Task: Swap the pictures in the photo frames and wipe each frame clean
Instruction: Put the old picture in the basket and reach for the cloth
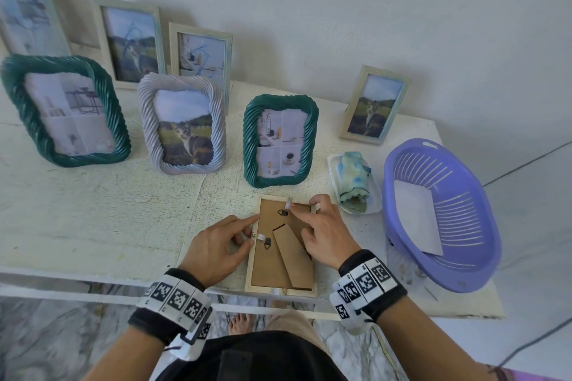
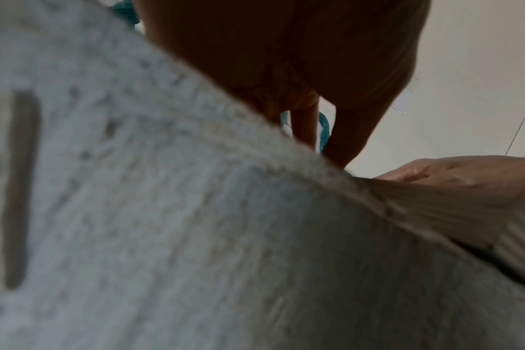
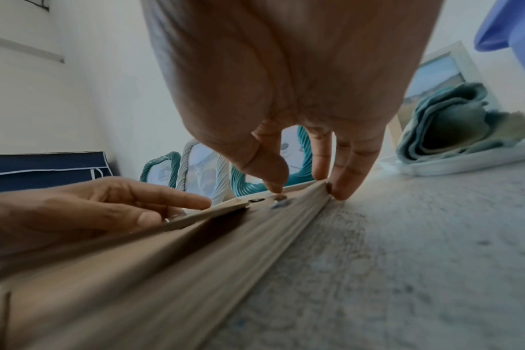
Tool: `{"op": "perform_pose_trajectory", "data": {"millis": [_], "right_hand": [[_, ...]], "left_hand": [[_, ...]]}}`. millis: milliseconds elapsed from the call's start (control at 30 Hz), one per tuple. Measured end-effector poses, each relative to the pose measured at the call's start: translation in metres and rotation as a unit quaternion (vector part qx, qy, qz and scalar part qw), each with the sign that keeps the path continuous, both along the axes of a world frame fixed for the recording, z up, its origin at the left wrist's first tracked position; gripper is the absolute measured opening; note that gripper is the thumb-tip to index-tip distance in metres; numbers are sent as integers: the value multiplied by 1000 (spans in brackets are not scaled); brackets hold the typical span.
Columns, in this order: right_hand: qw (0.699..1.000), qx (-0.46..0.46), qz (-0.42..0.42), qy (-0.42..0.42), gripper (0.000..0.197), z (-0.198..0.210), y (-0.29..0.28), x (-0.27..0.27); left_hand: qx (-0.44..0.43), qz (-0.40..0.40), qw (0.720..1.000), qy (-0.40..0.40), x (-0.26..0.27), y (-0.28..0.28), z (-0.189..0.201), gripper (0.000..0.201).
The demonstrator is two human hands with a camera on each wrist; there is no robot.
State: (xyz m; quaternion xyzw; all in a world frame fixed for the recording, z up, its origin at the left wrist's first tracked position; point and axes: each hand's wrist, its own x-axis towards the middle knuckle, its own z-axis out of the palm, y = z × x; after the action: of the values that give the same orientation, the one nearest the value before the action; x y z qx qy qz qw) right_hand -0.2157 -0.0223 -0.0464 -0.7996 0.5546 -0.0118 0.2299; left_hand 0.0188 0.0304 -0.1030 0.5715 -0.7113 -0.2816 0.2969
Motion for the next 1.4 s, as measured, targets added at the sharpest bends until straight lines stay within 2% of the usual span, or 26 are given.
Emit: {"op": "perform_pose_trajectory", "data": {"millis": [167, 233, 333, 467, 633, 833, 1033, 1100, 1200, 1300, 1400], "right_hand": [[998, 20, -21, -57, 62, 6, 9, -4], [996, 56, -16, -70, 77, 11, 23, -4], [994, 104, 8, -36, 104, 14, 45, -2], [996, 89, 15, -15, 122, 5, 58, 1], [996, 88, 8, -25, 118, -3, 59, 2], [997, 63, -11, -40, 95, -8, 61, 5], [994, 72, -27, -77, 82, -7, 61, 2], [989, 84, -46, -115, 73, -4, 60, 1], [977, 91, -83, -176, 65, -2, 59, 0], [953, 108, -119, -258, 71, 2, 55, -4], [932, 100, -129, -325, 62, 17, 53, -11]], "left_hand": [[-4, 1, 1000, 3, 0, 1, 2, 50], [-5, 3, 1000, 0, -1, 2, 3, 50], [-5, 6, 1000, 1, -2, 2, 2, 50], [0, 12, 1000, 2, -2, 3, 2, 47], [-4, 12, 1000, -3, -2, 3, 5, 47], [-6, 11, 1000, -10, -3, 4, 6, 50], [13, 19, 1000, -8, -8, 9, 9, 55], [48, 16, 998, 34, -11, 10, 14, 55], [118, 23, 977, 176, -15, 10, 31, 46], [127, 54, 954, 267, -23, 5, 54, 39], [134, 47, 925, 354, -42, 0, 80, 32]]}}
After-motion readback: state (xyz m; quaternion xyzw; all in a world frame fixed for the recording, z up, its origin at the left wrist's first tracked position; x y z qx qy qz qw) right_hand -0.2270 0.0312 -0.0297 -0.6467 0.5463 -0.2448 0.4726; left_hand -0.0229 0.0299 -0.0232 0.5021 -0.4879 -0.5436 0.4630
